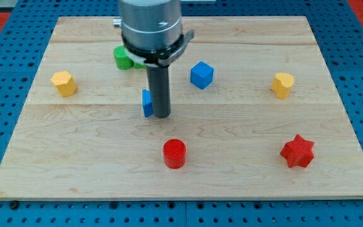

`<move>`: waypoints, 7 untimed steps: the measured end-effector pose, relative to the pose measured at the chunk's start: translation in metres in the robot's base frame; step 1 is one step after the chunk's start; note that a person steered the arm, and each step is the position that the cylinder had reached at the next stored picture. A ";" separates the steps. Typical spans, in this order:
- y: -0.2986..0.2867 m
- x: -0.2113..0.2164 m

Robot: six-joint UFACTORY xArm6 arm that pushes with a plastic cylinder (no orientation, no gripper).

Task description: Move blue triangle closer to blue cube

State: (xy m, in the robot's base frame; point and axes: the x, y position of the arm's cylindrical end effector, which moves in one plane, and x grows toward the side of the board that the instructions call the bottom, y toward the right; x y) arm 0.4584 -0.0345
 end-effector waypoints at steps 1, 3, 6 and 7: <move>-0.021 0.006; -0.089 0.025; -0.035 -0.023; -0.027 -0.015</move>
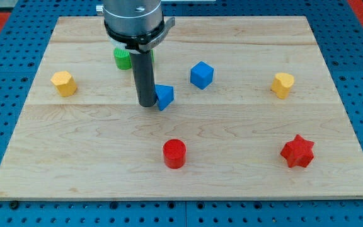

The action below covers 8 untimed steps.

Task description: Move blue triangle closer to blue cube

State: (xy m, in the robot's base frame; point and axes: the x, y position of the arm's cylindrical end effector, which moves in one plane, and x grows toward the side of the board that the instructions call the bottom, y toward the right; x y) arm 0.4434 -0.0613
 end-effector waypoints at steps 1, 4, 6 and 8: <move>0.004 0.005; 0.068 -0.030; 0.100 -0.030; 0.103 -0.040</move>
